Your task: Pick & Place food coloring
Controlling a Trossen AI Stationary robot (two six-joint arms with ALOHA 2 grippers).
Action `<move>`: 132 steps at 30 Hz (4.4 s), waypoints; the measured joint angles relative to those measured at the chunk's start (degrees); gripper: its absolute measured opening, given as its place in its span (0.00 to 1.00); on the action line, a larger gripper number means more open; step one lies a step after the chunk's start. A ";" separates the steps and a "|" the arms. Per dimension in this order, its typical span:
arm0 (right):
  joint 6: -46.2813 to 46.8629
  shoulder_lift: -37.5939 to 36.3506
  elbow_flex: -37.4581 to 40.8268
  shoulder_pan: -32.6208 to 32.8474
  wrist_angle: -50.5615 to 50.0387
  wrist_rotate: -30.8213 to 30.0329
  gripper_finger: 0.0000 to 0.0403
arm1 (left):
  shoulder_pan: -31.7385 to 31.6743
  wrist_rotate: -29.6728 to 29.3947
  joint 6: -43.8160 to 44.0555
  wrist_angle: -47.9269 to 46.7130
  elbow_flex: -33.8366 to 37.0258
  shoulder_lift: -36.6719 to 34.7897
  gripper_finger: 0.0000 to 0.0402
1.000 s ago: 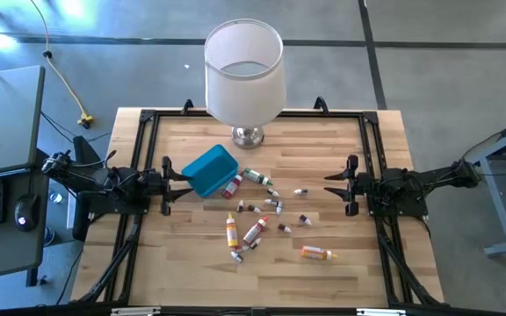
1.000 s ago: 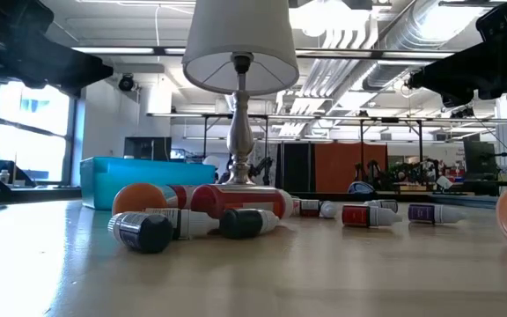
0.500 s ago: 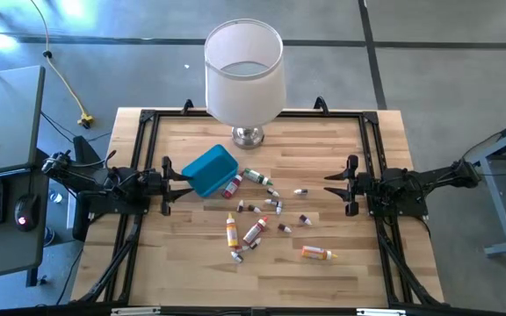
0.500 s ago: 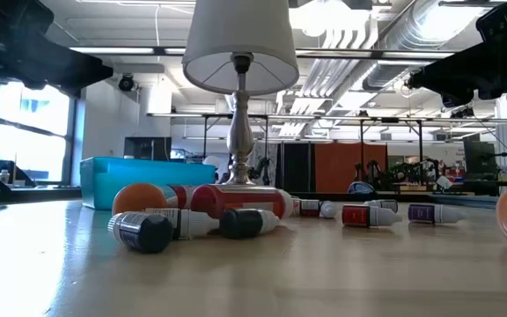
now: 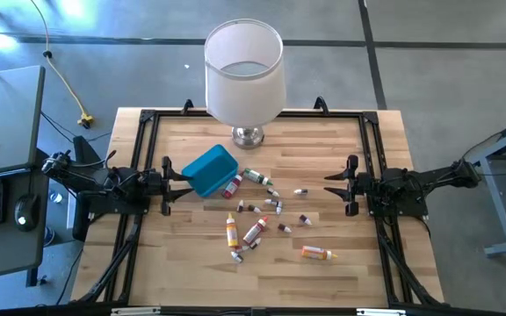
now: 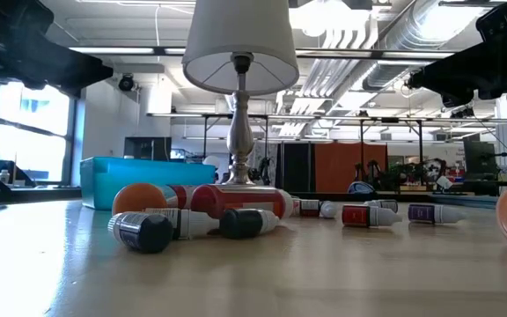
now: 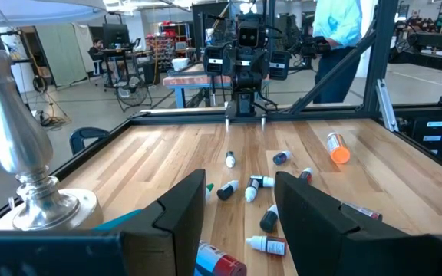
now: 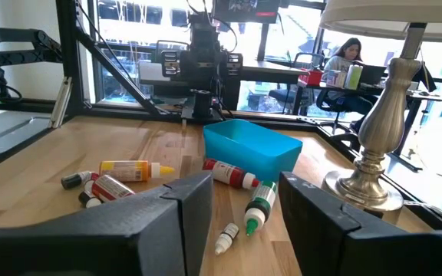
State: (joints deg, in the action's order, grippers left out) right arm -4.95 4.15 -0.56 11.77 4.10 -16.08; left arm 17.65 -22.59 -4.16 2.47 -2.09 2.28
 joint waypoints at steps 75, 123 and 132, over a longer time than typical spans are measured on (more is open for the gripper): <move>0.00 0.00 0.00 0.00 0.00 0.00 0.36 | 0.00 -1.81 -15.47 0.42 0.00 0.00 0.38; 0.00 0.01 0.00 0.01 0.24 -0.02 0.36 | 0.00 14.00 5.92 -2.42 -0.11 -0.02 0.38; -6.62 0.02 0.00 0.00 3.29 -0.49 0.36 | 0.00 2.35 6.58 9.15 -0.19 0.60 0.38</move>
State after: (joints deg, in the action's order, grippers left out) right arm -11.58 4.16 -0.56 11.78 7.39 -16.57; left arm 17.65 -20.24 2.42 11.62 -2.27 2.89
